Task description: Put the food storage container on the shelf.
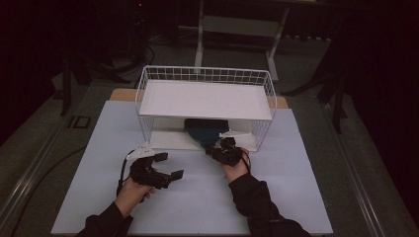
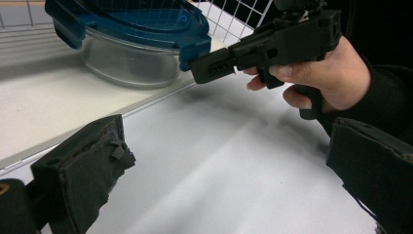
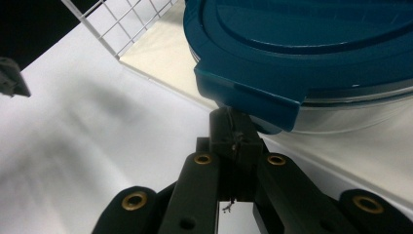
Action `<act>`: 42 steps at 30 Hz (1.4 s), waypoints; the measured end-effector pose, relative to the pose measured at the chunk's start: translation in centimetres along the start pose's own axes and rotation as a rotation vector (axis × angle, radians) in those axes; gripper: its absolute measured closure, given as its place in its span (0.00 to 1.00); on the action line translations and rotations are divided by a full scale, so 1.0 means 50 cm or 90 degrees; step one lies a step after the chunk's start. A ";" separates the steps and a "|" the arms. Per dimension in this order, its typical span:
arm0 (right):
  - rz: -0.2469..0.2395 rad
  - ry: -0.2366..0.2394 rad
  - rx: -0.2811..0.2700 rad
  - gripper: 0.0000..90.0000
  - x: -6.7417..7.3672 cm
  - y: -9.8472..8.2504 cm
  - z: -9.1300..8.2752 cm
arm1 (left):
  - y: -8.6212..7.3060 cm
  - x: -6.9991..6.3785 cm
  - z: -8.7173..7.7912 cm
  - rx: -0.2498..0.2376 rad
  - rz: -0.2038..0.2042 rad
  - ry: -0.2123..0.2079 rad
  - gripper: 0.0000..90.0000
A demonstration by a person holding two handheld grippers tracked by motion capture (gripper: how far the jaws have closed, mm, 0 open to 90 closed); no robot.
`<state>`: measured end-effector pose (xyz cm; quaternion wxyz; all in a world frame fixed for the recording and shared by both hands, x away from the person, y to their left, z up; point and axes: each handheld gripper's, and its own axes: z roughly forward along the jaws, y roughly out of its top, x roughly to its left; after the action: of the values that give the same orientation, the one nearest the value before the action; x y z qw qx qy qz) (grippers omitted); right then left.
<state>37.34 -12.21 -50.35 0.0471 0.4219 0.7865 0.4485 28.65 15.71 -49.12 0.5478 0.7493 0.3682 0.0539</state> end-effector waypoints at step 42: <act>-0.045 0.051 -0.087 0.21 0.004 -0.032 -0.085 | 0.003 -0.041 -0.018 0.003 0.066 -0.004 0.02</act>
<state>34.31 -15.27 -48.96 0.0601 0.3713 0.7700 0.5154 26.81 15.15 -47.97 0.5437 0.7687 0.3274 0.0790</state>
